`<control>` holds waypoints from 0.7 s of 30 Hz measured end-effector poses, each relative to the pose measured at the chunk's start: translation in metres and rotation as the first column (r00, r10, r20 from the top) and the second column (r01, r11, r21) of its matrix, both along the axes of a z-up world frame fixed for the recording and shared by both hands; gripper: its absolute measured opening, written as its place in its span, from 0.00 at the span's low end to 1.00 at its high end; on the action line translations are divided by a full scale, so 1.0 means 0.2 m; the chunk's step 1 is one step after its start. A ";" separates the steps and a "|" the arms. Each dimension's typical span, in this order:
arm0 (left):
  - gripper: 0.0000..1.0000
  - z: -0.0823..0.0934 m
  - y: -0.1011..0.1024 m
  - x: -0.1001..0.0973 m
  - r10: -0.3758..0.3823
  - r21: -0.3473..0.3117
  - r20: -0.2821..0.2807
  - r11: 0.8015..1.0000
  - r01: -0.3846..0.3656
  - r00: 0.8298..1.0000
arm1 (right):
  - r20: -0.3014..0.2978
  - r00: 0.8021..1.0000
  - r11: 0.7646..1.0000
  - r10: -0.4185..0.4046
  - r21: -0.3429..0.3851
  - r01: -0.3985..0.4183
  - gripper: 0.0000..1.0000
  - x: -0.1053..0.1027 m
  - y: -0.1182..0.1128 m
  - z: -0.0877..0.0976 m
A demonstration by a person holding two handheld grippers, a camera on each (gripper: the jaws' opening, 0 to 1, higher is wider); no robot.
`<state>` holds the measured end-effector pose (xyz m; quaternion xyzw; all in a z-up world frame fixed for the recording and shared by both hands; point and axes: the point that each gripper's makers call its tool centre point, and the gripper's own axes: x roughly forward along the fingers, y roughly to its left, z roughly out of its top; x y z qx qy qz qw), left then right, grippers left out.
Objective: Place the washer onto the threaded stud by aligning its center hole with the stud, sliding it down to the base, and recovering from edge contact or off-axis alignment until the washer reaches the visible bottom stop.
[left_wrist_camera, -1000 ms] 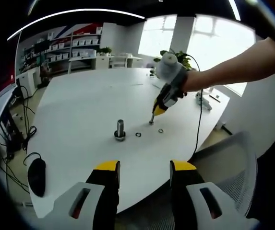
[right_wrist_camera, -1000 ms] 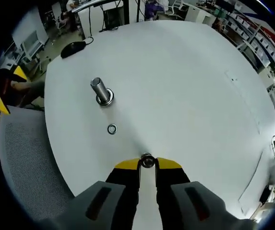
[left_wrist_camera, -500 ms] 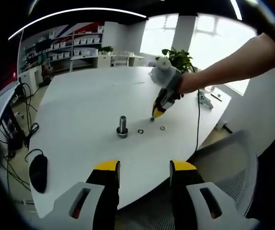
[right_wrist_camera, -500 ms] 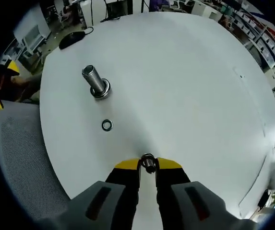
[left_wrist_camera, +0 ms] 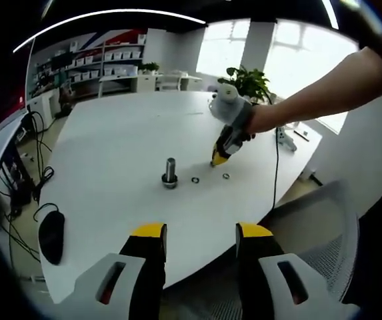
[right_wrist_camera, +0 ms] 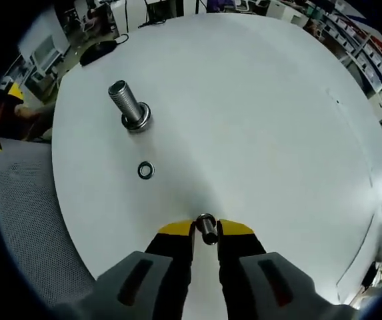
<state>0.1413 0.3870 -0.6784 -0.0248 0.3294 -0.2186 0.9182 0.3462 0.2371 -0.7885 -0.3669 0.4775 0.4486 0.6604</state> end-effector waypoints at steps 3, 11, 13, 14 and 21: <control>0.40 0.01 0.00 0.00 0.000 -0.007 0.004 1.000 0.000 1.000 | 0.001 1.000 1.000 -0.005 0.006 0.005 0.16 0.00 0.00 0.00; 0.40 0.00 0.00 0.01 -0.002 -0.010 0.003 1.000 0.002 1.000 | 0.010 1.000 1.000 -0.018 0.016 0.018 0.20 0.01 -0.02 0.01; 0.40 0.00 -0.01 0.01 -0.004 -0.011 0.004 1.000 0.004 1.000 | 0.009 1.000 1.000 -0.021 0.020 0.021 0.20 0.00 -0.02 0.02; 0.40 0.01 -0.01 0.01 -0.005 -0.012 0.004 1.000 0.005 1.000 | 0.008 1.000 0.999 -0.024 0.021 0.024 0.20 -0.01 -0.03 0.03; 0.40 0.01 -0.03 0.02 -0.017 -0.015 0.009 1.000 0.017 1.000 | -0.002 0.999 0.999 -0.033 0.016 0.033 0.23 -0.04 -0.08 0.04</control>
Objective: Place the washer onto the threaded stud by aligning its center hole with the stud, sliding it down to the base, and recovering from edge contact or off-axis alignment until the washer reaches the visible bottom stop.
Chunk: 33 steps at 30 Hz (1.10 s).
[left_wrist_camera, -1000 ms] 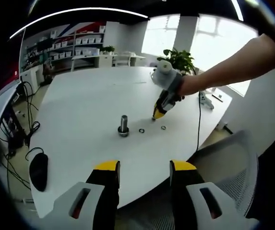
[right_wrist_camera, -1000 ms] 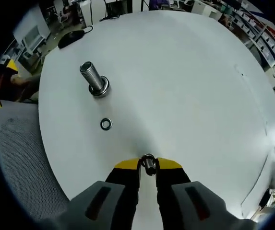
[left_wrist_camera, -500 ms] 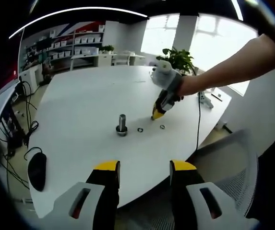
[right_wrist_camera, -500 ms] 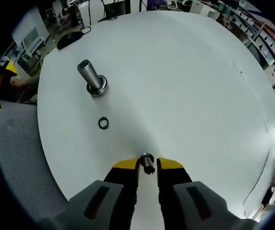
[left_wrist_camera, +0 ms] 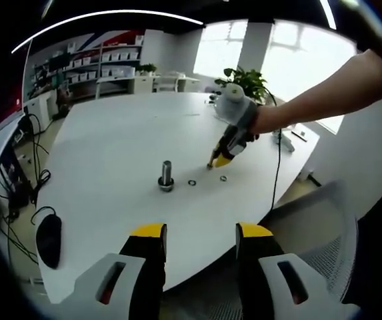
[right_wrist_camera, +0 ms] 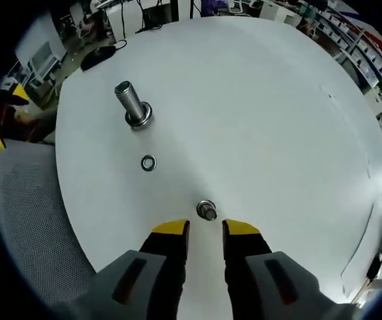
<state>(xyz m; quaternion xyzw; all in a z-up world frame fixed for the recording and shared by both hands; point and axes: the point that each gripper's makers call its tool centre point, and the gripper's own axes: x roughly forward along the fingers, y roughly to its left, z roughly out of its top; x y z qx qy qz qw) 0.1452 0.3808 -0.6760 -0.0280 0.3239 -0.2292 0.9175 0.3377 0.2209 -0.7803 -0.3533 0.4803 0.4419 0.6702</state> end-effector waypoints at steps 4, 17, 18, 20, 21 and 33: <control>0.40 0.02 -0.01 0.01 -0.005 -0.004 0.009 1.000 0.005 1.000 | -0.015 1.000 1.000 -0.012 -0.004 0.012 0.26 -0.04 -0.04 -0.01; 0.40 0.02 -0.03 0.00 -0.017 -0.006 0.013 1.000 0.017 1.000 | -0.075 0.997 1.000 0.031 0.004 -0.030 0.27 -0.20 -0.03 -0.05; 0.40 0.02 -0.03 0.00 -0.018 -0.003 0.012 1.000 0.018 1.000 | -0.078 0.996 0.999 0.032 0.006 -0.032 0.27 -0.20 -0.02 -0.06; 0.40 0.02 -0.03 0.00 -0.018 -0.002 0.011 1.000 0.018 1.000 | -0.081 0.996 0.999 0.043 -0.003 -0.043 0.27 -0.22 -0.02 -0.07; 0.40 0.02 -0.02 0.00 -0.017 -0.003 0.011 1.000 0.017 1.000 | -0.081 0.995 0.999 0.051 -0.008 -0.052 0.27 -0.23 -0.02 -0.08; 0.40 0.01 0.01 -0.01 -0.011 0.001 0.008 1.000 0.011 1.000 | -0.070 0.992 0.993 0.100 -0.057 -0.104 0.22 -0.22 -0.02 -0.11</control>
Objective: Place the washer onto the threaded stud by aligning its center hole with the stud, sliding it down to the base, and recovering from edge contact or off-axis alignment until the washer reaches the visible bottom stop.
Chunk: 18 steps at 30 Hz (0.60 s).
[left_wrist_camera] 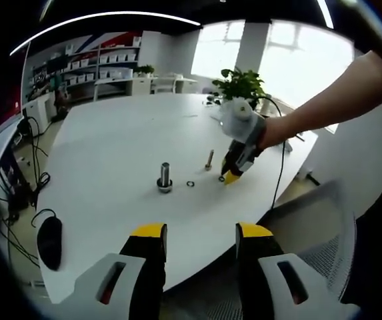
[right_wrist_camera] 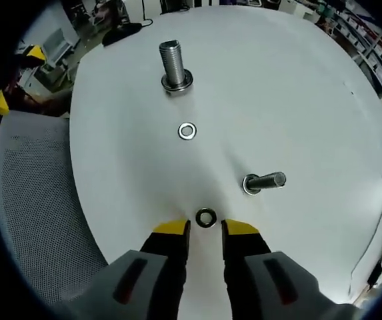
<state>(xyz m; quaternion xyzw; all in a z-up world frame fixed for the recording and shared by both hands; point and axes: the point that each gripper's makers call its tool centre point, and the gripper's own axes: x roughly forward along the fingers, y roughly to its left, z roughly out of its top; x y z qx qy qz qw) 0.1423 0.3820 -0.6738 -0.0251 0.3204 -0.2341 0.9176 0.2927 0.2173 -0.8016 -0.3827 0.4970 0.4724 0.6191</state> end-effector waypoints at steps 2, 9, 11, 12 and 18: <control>0.40 -0.01 0.00 0.00 0.001 -0.003 -0.003 1.000 -0.001 1.000 | 0.004 1.000 1.000 0.004 -0.015 -0.004 0.22 0.00 0.00 0.00; 0.39 -0.01 -0.03 0.01 -0.006 -0.016 -0.002 1.000 0.006 1.000 | 0.014 1.000 1.000 -0.002 -0.022 0.002 0.22 -0.01 0.01 0.00; 0.39 -0.01 -0.03 0.01 -0.006 -0.021 -0.002 1.000 0.006 1.000 | 0.008 1.000 1.000 0.006 -0.027 -0.006 0.21 0.00 0.01 0.00; 0.39 -0.01 -0.03 0.01 -0.006 -0.021 -0.002 1.000 0.006 1.000 | 0.003 1.000 0.999 0.005 -0.032 -0.005 0.21 0.00 0.01 0.00; 0.39 -0.02 -0.04 0.00 0.000 -0.018 -0.008 1.000 0.000 1.000 | -0.018 1.000 0.993 -0.020 -0.113 0.017 0.19 0.02 0.01 -0.01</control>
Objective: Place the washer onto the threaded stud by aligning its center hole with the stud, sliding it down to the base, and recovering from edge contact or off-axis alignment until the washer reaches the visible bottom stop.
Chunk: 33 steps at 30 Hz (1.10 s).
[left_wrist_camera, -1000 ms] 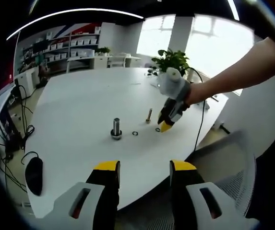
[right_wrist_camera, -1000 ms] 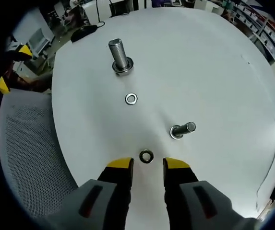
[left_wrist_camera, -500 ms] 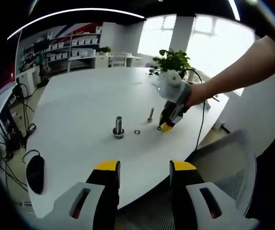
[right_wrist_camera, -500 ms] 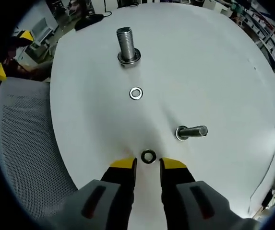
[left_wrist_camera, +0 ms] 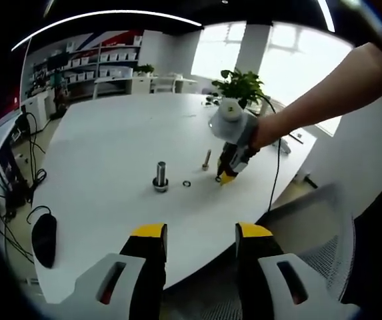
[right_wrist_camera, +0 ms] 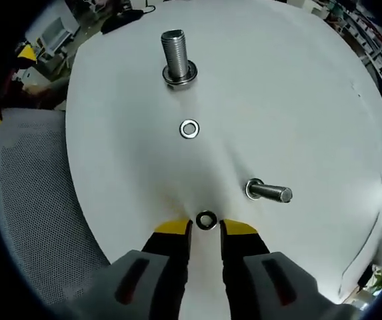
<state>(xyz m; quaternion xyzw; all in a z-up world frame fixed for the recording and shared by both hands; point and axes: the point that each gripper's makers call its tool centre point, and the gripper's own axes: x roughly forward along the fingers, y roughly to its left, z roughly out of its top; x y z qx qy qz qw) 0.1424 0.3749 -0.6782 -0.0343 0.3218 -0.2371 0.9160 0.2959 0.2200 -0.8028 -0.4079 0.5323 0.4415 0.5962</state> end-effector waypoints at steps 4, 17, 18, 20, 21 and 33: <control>0.39 -0.01 0.00 -0.01 0.001 -0.004 -0.004 1.000 -0.001 1.000 | 0.002 1.000 0.999 -0.010 -0.036 0.010 0.16 0.01 0.00 0.00; 0.39 -0.01 0.01 -0.01 0.013 -0.011 0.002 1.000 -0.013 1.000 | 0.028 1.000 0.999 -0.004 -0.037 0.005 0.15 0.01 -0.01 0.00; 0.39 -0.01 0.01 -0.01 0.014 -0.011 0.002 1.000 -0.014 1.000 | 0.031 0.999 1.000 -0.012 -0.025 0.013 0.15 0.01 -0.01 0.00; 0.39 -0.01 0.02 -0.02 0.020 -0.014 0.002 1.000 -0.020 1.000 | 0.037 0.999 0.999 -0.039 0.013 0.039 0.15 0.01 -0.01 0.00; 0.39 -0.01 0.02 -0.02 0.022 -0.014 0.003 1.000 -0.021 1.000 | 0.042 0.998 0.998 -0.045 0.039 0.044 0.15 0.01 -0.01 0.01; 0.39 -0.01 0.06 -0.05 0.038 -0.015 0.000 0.999 -0.038 0.999 | 0.108 0.992 0.990 -0.067 0.133 0.052 0.04 0.01 -0.01 0.01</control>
